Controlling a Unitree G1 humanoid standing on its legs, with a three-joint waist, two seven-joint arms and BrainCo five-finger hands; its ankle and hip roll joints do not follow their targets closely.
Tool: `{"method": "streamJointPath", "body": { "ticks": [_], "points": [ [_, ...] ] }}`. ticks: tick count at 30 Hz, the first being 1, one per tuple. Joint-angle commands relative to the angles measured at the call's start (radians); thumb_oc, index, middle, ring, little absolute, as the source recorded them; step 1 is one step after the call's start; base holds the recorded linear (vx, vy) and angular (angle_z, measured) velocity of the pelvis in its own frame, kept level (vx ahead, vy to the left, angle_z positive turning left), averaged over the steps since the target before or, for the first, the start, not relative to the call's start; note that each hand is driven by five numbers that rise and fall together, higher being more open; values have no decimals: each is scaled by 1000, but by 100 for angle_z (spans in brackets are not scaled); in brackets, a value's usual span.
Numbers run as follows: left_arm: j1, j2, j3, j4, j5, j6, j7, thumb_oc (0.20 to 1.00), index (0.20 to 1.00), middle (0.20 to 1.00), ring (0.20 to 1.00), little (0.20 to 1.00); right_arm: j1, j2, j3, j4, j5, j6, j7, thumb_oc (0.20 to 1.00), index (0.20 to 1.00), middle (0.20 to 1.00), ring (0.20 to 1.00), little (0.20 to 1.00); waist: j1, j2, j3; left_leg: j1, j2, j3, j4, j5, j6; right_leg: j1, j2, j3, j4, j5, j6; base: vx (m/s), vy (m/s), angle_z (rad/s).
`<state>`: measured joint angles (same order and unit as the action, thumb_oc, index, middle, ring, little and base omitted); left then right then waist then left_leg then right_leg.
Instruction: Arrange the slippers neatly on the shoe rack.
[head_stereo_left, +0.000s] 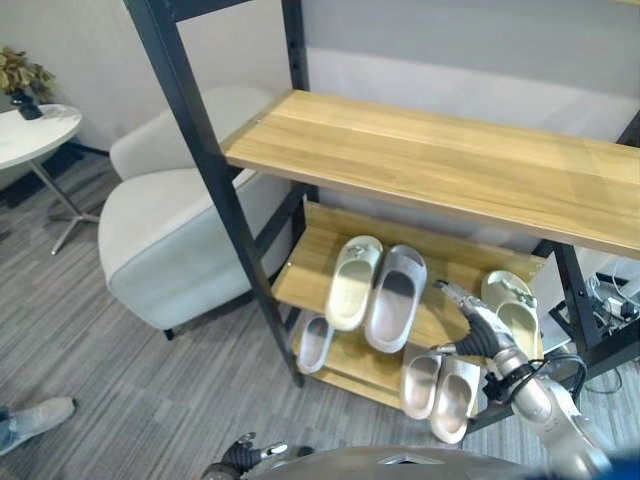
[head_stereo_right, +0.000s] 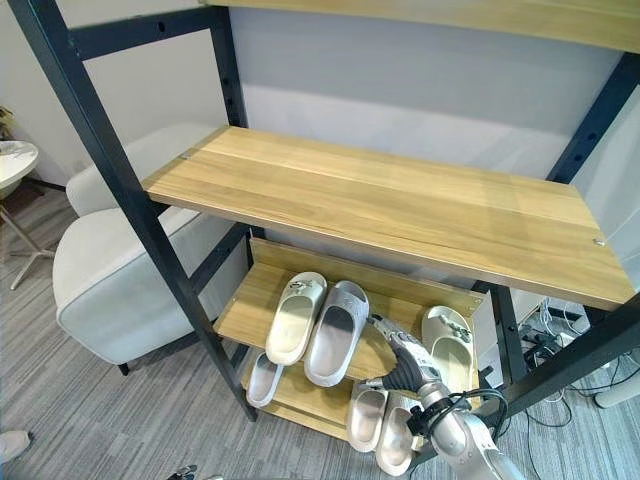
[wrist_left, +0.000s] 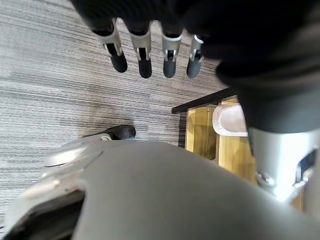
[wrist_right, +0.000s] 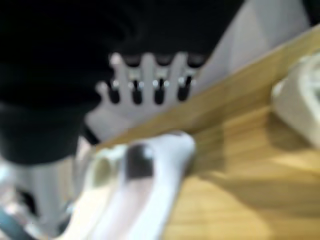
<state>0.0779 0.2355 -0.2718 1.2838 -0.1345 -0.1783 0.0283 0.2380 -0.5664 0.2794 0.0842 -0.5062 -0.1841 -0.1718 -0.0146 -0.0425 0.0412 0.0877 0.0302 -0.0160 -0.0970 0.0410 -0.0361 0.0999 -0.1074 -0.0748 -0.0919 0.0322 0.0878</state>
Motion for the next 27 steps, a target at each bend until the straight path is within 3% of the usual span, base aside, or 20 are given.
{"method": "streamJointPath", "body": {
  "ticks": [1, 12, 27],
  "points": [
    [-68, -37, -1, 67, 44, -4, 2, 1000, 1000, 1000, 1000, 1000, -85, -21, -14, -17, -108, 14, -88, 1000, 1000, 1000, 1000, 1000, 29, 1, 15, 6, -10, -14, 26, -80, 22, -43, -44, -29, 94, -38, 68, 42, 12, -1],
    [-89, -39, -5, 59, 67, 6, 35, 1000, 1000, 1000, 1000, 1000, -283, -6, 51, 167, -228, 105, -206, 1000, 1000, 1000, 1000, 1000, 58, -2, 19, -11, -19, -30, 14, -75, 21, -39, -48, -53, 67, -30, 69, 14, 6, 4],
    [-99, -34, -7, 70, 65, 15, 60, 1000, 1000, 1000, 1000, 1000, -393, 44, 125, 282, -124, 117, -235, 1000, 1000, 1000, 1000, 1000, 103, -19, 40, -55, -32, -58, 10, -75, 18, -53, -52, -86, 32, -20, 70, 8, 3, 7]
  ]
}}
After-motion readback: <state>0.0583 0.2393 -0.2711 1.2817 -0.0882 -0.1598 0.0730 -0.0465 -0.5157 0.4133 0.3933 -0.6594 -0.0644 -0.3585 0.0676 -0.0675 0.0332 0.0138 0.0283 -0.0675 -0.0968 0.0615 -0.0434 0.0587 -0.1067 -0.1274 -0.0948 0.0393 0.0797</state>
